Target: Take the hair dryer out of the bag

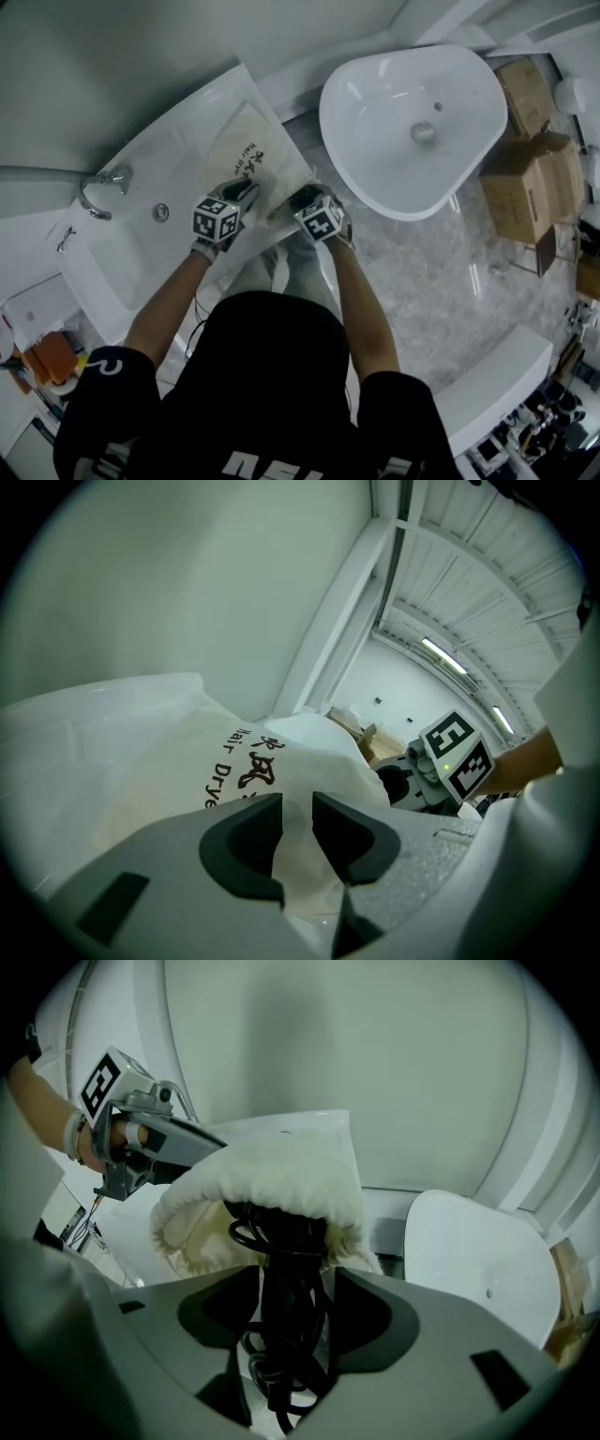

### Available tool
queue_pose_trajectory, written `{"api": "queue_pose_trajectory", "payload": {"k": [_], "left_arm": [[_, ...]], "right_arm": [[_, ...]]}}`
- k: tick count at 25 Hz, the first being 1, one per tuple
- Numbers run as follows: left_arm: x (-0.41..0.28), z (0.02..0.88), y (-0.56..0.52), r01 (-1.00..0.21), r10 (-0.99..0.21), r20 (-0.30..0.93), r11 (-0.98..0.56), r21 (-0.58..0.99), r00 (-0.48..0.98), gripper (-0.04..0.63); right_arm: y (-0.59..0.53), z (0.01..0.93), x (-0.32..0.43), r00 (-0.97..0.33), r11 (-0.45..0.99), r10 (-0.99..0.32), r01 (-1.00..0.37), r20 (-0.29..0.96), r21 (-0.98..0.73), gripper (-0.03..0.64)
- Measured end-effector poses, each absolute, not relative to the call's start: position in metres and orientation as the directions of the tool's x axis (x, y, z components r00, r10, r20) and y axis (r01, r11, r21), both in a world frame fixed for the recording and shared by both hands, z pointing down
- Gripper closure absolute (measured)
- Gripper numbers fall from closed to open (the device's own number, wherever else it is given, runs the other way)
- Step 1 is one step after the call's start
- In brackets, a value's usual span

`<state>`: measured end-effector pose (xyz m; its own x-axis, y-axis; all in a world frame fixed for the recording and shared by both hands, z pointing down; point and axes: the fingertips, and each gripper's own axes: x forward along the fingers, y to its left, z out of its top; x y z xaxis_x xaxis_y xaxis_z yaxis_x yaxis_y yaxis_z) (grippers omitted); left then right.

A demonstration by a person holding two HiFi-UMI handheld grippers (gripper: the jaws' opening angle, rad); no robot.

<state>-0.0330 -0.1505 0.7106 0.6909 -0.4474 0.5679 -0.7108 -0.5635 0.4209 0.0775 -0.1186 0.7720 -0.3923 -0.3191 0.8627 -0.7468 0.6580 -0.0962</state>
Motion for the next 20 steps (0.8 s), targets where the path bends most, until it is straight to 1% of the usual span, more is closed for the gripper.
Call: {"api": "queue_pose_trajectory", "payload": {"k": [6, 11, 16, 20], "left_arm": [[-0.031, 0.711, -0.146, -0.709, -0.447, 0.563, -0.554, 0.436, 0.695, 0.502], [-0.031, 0.713, -0.142, -0.709, -0.448, 0.560, -0.548, 0.444, 0.697, 0.502], [-0.024, 0.693, -0.133, -0.698, -0.466, 0.528, -0.564, 0.442, 0.710, 0.502], [-0.015, 0.680, -0.117, -0.678, -0.457, 0.513, -0.594, 0.432, 0.727, 0.502]], "right_arm": [[-0.116, 0.771, 0.077, -0.366, 0.664, -0.295, -0.743, 0.882, -0.087, 0.400], [-0.117, 0.782, 0.073, -0.344, 0.699, -0.301, -0.714, 0.890, -0.040, 0.396], [-0.116, 0.782, 0.073, -0.361, 0.682, -0.267, -0.726, 0.894, -0.089, 0.424], [-0.115, 0.774, 0.072, -0.387, 0.646, -0.240, -0.749, 0.890, -0.151, 0.431]]}}
